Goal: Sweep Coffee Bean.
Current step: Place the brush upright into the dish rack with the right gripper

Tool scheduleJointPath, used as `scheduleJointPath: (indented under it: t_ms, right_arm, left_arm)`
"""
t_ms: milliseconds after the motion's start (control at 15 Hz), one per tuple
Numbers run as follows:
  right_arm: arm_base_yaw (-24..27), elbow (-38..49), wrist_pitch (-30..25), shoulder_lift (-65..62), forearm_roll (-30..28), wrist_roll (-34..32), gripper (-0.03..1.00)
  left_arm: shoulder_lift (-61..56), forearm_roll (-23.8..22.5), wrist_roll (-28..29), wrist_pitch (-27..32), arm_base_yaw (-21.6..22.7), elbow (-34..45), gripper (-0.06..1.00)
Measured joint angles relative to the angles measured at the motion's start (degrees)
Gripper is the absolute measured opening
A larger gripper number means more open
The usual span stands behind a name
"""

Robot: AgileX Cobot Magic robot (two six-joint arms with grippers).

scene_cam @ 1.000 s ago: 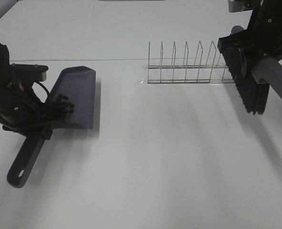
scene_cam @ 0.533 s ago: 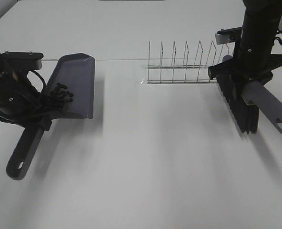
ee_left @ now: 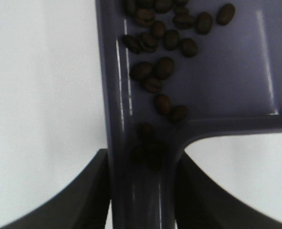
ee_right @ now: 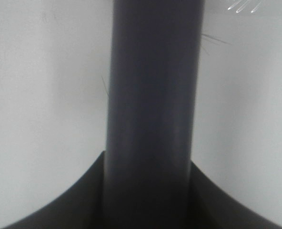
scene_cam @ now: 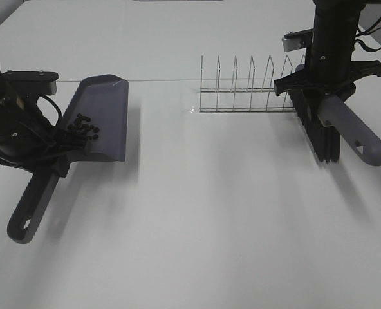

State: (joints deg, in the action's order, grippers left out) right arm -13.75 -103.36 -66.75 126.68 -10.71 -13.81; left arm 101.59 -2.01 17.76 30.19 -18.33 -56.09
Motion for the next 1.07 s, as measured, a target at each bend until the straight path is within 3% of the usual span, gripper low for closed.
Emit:
scheduleJointPath:
  t_ms: [1067]
  right_arm:
    - [2.4,-15.9,-3.0,9.2,2.8,1.7,0.34]
  left_arm:
    - [0.0,0.1,-0.1,0.0,0.0,0.0,0.37]
